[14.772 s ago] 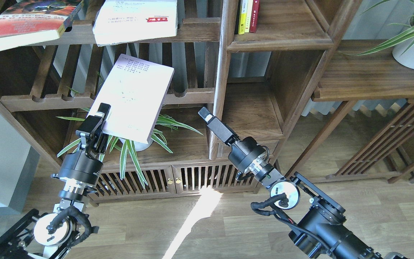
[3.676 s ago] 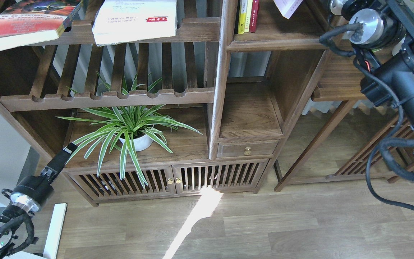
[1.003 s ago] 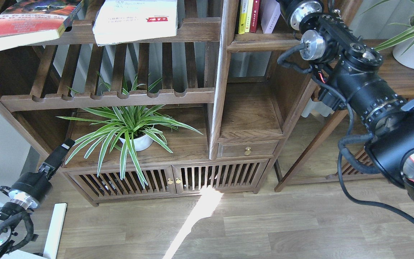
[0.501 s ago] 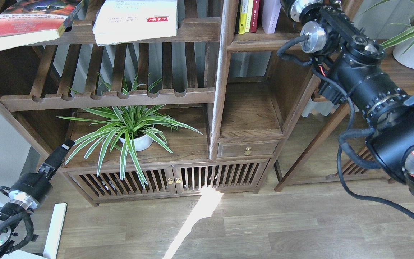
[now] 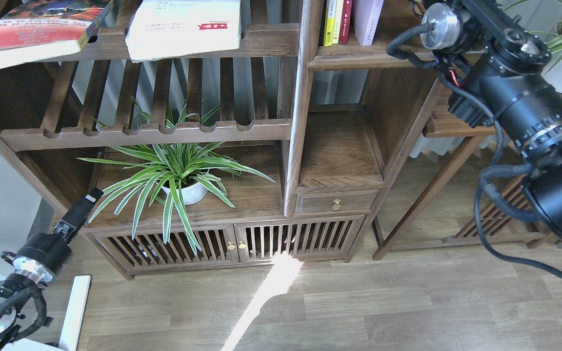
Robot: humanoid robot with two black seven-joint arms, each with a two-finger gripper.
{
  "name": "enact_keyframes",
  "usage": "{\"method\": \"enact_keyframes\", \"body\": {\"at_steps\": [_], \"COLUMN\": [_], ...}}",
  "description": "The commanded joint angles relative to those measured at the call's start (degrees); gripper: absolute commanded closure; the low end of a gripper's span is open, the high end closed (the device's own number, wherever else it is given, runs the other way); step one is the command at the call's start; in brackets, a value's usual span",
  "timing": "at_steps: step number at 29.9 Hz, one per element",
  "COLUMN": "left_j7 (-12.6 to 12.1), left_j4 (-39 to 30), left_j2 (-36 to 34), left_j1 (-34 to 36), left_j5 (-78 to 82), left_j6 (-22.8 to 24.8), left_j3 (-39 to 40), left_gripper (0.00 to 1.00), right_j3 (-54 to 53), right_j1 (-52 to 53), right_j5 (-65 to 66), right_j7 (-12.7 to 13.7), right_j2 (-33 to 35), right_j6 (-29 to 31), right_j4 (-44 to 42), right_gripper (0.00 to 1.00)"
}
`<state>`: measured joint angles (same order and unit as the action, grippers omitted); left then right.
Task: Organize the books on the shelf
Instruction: 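Push the white book into the upper shelf beside the standing books with the right gripper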
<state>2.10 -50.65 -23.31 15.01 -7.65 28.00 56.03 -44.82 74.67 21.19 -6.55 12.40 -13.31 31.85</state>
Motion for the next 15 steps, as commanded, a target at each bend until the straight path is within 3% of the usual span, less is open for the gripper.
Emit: {"method": "enact_keyframes", "body": {"at_steps": [1,15], "left_j7": [-0.07,0.37], "left_j4": [-0.06,0.02], "left_j2": [-0.07,-0.16], "left_j1": [0.02,-0.42], "left_j5": [0.0,0.0], "left_j6": [0.0,0.0], "left_j3": [-0.04,-0.04], "left_gripper": [0.02,0.02], "right_j3": [-0.1,-0.01], "right_j1": [0.13,1.54], "right_j5": [0.0,-0.36], "right_j7": [0.4,0.49], "right_j2": [0.96,-0.97], "right_j6": [-0.23,-6.91], "right_j4": [1.11,2.69], "right_gripper": [0.44,0.4]}}
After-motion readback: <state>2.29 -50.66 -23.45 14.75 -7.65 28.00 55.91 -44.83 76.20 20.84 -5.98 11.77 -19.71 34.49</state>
